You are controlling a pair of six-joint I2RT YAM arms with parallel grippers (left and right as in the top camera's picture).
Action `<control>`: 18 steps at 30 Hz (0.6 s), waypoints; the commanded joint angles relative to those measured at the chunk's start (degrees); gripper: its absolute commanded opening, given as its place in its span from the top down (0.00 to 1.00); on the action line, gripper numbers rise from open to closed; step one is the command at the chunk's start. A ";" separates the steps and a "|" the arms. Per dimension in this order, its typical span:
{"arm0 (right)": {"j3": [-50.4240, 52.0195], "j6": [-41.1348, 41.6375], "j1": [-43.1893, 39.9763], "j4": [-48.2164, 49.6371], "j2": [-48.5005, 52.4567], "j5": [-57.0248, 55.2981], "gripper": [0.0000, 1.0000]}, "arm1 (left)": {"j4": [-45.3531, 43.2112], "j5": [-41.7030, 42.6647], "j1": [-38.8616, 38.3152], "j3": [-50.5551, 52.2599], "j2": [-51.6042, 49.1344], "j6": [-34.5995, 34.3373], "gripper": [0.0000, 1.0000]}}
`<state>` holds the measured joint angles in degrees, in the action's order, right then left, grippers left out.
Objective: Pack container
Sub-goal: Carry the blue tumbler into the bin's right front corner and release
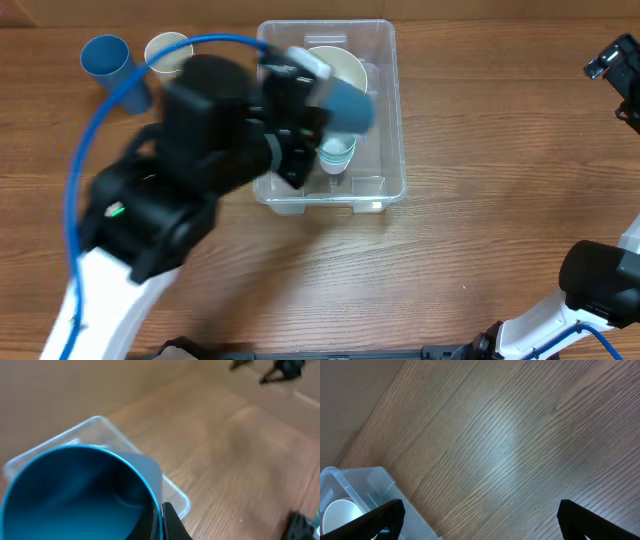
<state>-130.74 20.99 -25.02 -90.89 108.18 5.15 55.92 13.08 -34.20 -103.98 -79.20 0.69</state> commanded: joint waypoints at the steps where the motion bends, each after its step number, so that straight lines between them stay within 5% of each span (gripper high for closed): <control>1: -1.22 0.48 0.09 0.31 -0.76 0.09 0.00 | -1.44 0.92 -4.66 -0.74 -8.22 4.09 0.96; 6: -1.22 0.48 0.09 0.31 -0.79 0.09 0.00 | -2.40 0.02 -6.34 -0.74 -15.89 4.72 0.96; 18: -1.22 0.48 0.09 0.31 -0.79 0.09 0.00 | 3.21 0.07 -6.34 -0.26 -16.72 4.72 0.96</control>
<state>-130.74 21.02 -25.04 -90.89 108.18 5.15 59.16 13.06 -40.16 -103.96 -95.70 3.84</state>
